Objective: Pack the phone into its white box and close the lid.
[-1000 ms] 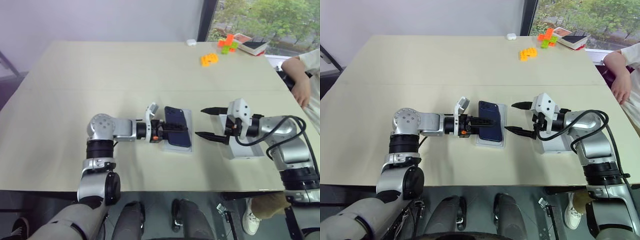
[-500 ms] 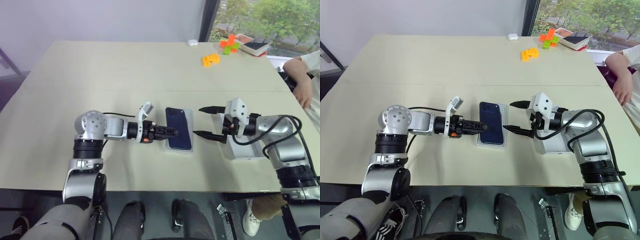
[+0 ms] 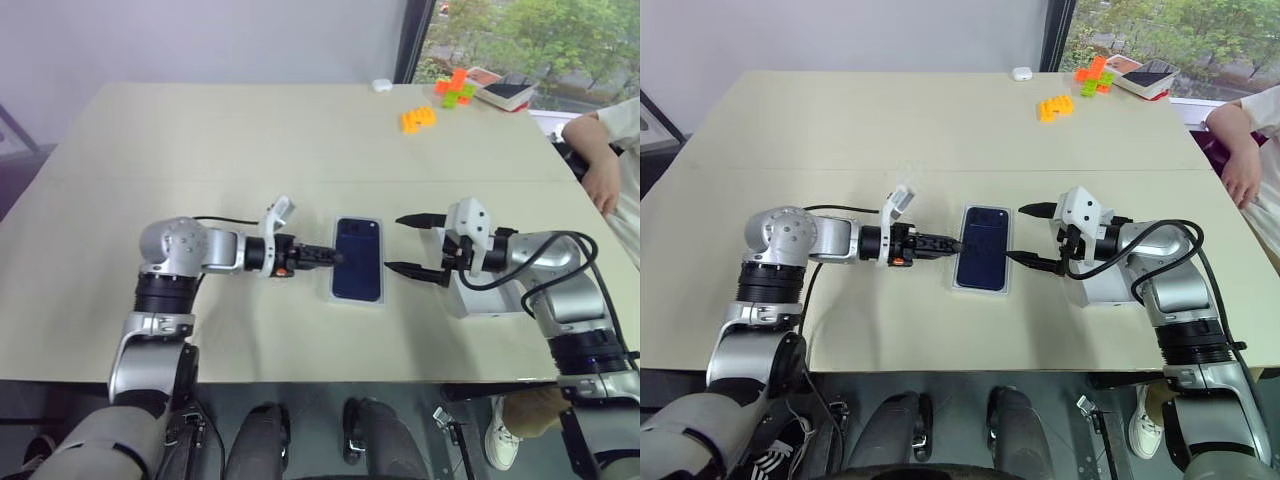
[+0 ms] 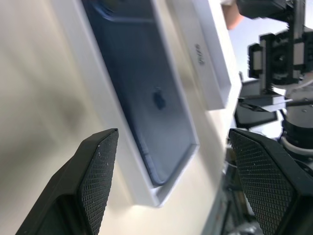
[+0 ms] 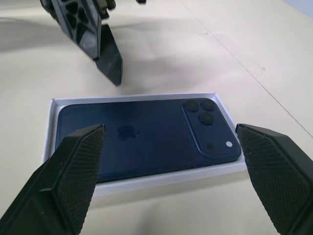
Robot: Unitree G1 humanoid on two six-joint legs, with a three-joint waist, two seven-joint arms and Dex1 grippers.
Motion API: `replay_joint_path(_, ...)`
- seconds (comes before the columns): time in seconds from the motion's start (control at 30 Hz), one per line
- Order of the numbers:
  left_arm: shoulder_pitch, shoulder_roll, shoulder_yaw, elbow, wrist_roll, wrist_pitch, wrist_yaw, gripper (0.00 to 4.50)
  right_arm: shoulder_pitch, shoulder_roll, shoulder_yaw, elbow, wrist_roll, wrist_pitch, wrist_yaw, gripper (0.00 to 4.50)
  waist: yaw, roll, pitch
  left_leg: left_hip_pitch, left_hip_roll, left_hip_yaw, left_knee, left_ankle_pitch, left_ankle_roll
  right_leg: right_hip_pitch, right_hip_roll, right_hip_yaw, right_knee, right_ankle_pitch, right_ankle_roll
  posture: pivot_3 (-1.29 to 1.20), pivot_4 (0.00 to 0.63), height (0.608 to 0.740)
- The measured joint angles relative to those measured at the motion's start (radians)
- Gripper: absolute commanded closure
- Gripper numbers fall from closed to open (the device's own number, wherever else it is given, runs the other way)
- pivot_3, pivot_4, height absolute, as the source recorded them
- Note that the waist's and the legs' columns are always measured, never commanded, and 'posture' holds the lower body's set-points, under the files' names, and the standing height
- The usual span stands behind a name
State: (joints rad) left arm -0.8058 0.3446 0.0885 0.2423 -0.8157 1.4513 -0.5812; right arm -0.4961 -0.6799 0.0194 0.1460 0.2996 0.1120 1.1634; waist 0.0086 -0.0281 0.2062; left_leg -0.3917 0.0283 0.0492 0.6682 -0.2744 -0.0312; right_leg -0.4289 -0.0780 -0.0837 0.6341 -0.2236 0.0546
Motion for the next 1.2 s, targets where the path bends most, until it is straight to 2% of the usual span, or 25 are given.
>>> replay_joint_path(0.17,0.074,0.044,0.015,-0.143,0.024,-0.205,-0.058,0.71,-0.041,0.006,-0.002,0.026,0.013,0.059,-0.014,0.00,0.001,0.000,0.000,0.000,0.002,0.000,0.000,0.000,0.000,0.000,0.000,0.000,0.000,0.000,0.000,0.00,0.150,0.740)
replay_joint_path(0.27,0.135,0.133,0.012,-0.213,0.094,-0.398,-0.136,0.71,-0.063,-0.014,0.001,0.039,0.026,0.203,-0.029,0.00,-0.001,0.001,0.000,0.000,0.002,0.001,0.000,0.000,0.000,0.000,0.001,0.000,0.000,0.000,-0.001,0.00,0.150,0.740)
replay_joint_path(0.37,0.229,0.185,0.006,-0.247,0.153,-0.593,-0.249,0.71,-0.120,-0.046,0.034,0.055,-0.040,0.401,-0.135,0.00,0.000,0.001,0.000,0.000,0.002,0.002,0.000,-0.003,0.005,-0.001,-0.001,0.000,0.000,0.000,-0.001,0.00,0.150,0.740)
replay_joint_path(0.53,0.315,0.205,0.000,-0.251,0.243,-0.837,-0.342,0.71,-0.183,-0.053,0.030,-0.012,-0.048,0.653,-0.250,0.00,0.008,0.001,0.000,-0.002,0.002,0.002,0.000,-0.004,0.007,-0.001,0.000,-0.001,-0.001,0.000,-0.001,0.00,0.150,0.740)
replay_joint_path(0.7,0.341,0.205,0.001,-0.250,0.259,-0.894,-0.365,0.71,-0.185,-0.124,0.013,-0.083,-0.038,0.766,-0.266,0.00,0.005,0.001,0.000,-0.003,0.001,0.002,0.000,-0.006,0.010,-0.001,-0.001,-0.001,-0.003,0.000,-0.001,0.00,0.150,0.740)
replay_joint_path(1.2,0.417,0.224,0.026,-0.296,0.193,-0.896,-0.442,0.71,-0.182,-0.085,-0.033,-0.198,0.039,1.017,-0.414,0.00,0.004,0.001,0.000,-0.002,0.002,0.002,0.000,-0.006,0.010,-0.001,0.000,0.000,-0.002,0.000,-0.001,0.00,0.150,0.740)
